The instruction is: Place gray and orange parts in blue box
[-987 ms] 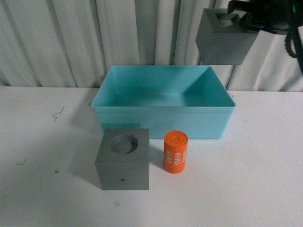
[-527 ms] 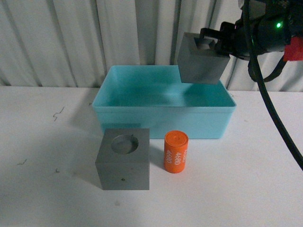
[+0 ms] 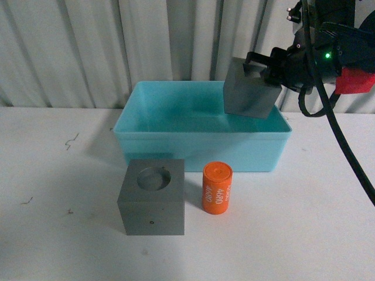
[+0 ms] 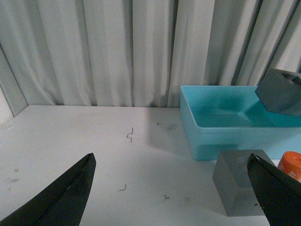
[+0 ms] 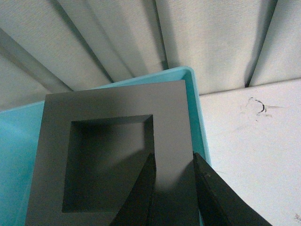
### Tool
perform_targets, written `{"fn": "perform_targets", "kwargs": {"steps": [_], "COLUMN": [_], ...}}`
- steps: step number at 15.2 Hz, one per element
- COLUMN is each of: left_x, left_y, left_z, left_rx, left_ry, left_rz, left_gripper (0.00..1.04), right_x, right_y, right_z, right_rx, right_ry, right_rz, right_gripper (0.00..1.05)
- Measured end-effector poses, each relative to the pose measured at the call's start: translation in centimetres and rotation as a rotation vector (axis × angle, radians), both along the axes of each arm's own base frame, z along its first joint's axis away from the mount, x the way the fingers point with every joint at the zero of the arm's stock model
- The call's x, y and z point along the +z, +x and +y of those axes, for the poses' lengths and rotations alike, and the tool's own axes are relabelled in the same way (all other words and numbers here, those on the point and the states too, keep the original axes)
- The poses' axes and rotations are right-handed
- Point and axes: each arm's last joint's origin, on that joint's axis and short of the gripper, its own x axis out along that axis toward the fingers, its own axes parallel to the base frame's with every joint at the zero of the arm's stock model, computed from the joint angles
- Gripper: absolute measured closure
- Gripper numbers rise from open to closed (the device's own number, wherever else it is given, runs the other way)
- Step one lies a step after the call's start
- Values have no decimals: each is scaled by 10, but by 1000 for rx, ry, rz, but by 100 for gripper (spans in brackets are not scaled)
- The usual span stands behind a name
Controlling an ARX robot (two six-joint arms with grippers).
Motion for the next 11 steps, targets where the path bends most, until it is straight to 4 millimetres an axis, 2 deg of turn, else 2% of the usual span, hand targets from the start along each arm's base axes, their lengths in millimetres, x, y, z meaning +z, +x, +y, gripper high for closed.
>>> {"fn": "perform_targets", "kwargs": {"steps": [4,7,8,9,10,11], "left_x": [0,0,0,0,0,0], "left_y": [0,0,0,0,0,0], "left_z": [0,0,0,0,0,0], "left_rx": [0,0,0,0,0,0], "left_ry": [0,0,0,0,0,0], "left_rz": [0,0,1,0,0,0], "left_gripper": [7,7,7,7,7,7], "right_x": [-8,-4,-1,4,19,41], "right_y": [1,1,-5,-15,-31,-54], "right_z": [-1,-8,-12,-17,-23,-31], "right_rx": [-13,-46,-55,-72,-89,-105], "right_ry": [-3,-3,-9,-23,-47,-77], "right_rz": [15,-20,-33,-47,-98,-168], "right_gripper": [85,48,35,24,12,5]}}
